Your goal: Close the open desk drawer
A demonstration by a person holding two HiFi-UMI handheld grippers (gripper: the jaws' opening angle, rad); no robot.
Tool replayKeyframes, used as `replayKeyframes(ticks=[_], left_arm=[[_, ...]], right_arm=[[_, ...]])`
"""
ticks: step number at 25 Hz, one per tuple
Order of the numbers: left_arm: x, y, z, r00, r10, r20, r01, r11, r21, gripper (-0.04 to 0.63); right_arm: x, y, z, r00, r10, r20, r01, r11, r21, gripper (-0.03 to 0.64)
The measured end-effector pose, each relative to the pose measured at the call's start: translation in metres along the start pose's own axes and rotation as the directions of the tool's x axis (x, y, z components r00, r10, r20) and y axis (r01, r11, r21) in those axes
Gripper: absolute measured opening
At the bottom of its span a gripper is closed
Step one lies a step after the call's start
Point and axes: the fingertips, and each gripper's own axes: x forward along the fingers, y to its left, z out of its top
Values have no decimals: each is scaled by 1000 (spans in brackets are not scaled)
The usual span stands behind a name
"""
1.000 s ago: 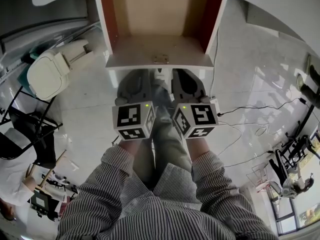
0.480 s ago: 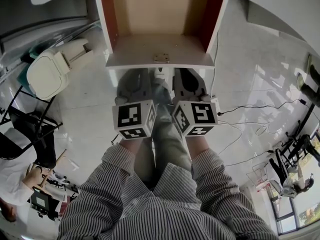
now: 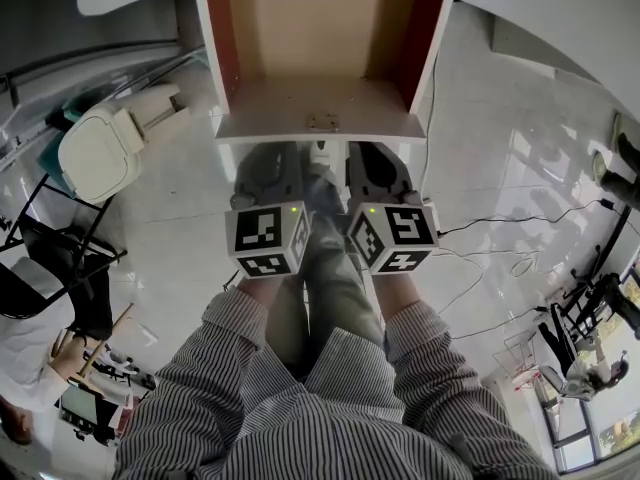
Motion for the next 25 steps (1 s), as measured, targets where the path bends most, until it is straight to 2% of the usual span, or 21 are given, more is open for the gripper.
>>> replayKeyframes(ticks=[12,25], left_arm=[[-15,-5,24,1000,-17,-15,18,1000,15,12],[-34,-15,64,998,-58,24,57,998,41,12]], right_arm=[[-14,11,24,999,-17,38,17,1000,14,15],[-31,25,64,995,-26,97,23,999,27,15]])
